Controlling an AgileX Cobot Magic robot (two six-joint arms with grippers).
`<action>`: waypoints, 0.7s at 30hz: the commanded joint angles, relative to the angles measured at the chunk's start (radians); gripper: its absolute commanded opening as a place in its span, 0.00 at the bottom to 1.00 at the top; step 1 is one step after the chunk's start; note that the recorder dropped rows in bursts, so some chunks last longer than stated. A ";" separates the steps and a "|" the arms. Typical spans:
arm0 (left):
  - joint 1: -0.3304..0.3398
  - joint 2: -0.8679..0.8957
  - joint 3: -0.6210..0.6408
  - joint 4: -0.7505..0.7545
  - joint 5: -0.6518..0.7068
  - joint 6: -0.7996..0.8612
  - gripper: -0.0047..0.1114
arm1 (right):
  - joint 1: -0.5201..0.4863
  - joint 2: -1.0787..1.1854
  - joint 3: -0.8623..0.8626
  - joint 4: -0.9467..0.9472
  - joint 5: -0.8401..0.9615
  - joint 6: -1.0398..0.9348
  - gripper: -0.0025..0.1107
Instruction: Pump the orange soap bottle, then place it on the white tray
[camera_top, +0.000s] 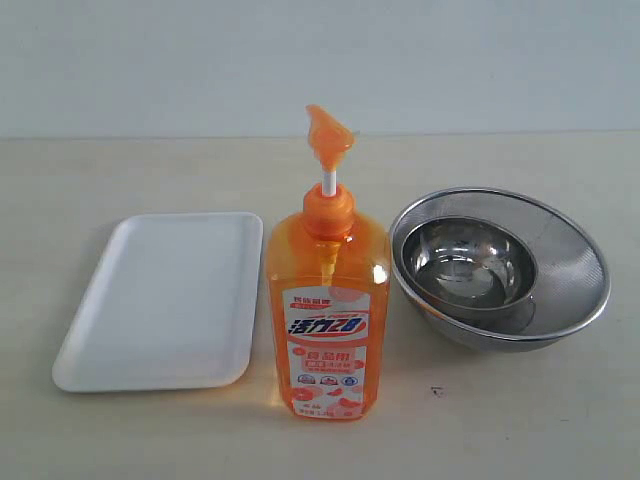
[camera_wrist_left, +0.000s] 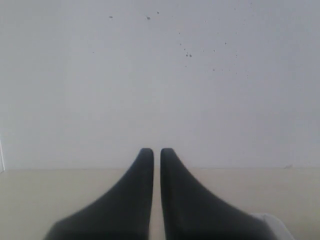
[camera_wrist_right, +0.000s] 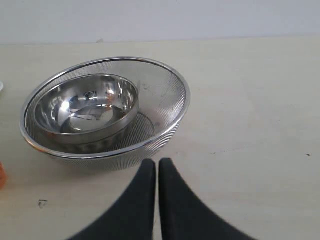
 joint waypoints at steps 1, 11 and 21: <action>-0.003 0.072 -0.064 0.001 0.000 -0.008 0.08 | -0.008 -0.005 -0.001 -0.003 -0.013 0.000 0.02; -0.003 0.199 -0.192 0.001 0.008 -0.004 0.08 | -0.008 -0.005 -0.001 -0.003 -0.013 0.000 0.02; -0.003 0.228 -0.249 -0.015 0.093 -0.013 0.08 | -0.008 -0.005 -0.001 -0.003 -0.013 0.000 0.02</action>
